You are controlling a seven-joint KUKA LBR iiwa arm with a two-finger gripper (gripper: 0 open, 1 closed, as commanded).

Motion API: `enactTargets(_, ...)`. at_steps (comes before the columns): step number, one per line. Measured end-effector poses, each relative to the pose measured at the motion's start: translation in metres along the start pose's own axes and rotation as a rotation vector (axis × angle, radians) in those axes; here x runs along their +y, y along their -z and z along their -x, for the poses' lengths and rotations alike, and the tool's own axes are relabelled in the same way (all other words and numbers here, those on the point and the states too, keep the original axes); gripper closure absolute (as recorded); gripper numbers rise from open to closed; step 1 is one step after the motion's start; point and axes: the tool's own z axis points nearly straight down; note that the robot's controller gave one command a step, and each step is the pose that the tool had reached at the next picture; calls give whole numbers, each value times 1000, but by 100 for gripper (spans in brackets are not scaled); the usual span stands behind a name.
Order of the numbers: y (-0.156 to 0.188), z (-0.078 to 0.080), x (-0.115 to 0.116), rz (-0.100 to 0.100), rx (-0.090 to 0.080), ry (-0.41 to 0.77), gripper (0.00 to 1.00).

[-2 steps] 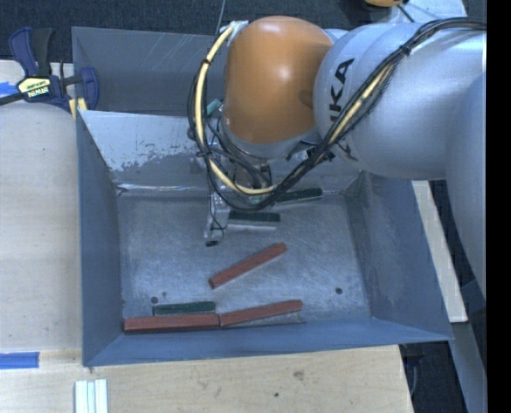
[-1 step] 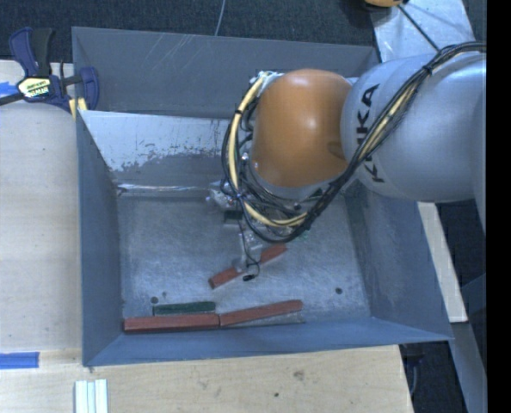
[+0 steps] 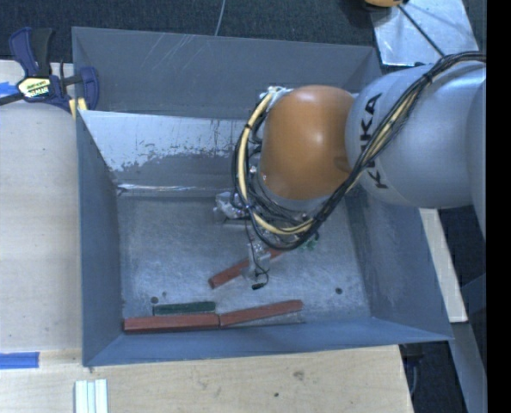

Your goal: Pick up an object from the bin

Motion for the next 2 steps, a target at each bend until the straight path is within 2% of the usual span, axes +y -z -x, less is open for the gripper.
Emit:
enactTargets(1,-62,-3,13,0,-6,301,100)
enactTargets(2,-62,-3,13,0,-6,301,100)
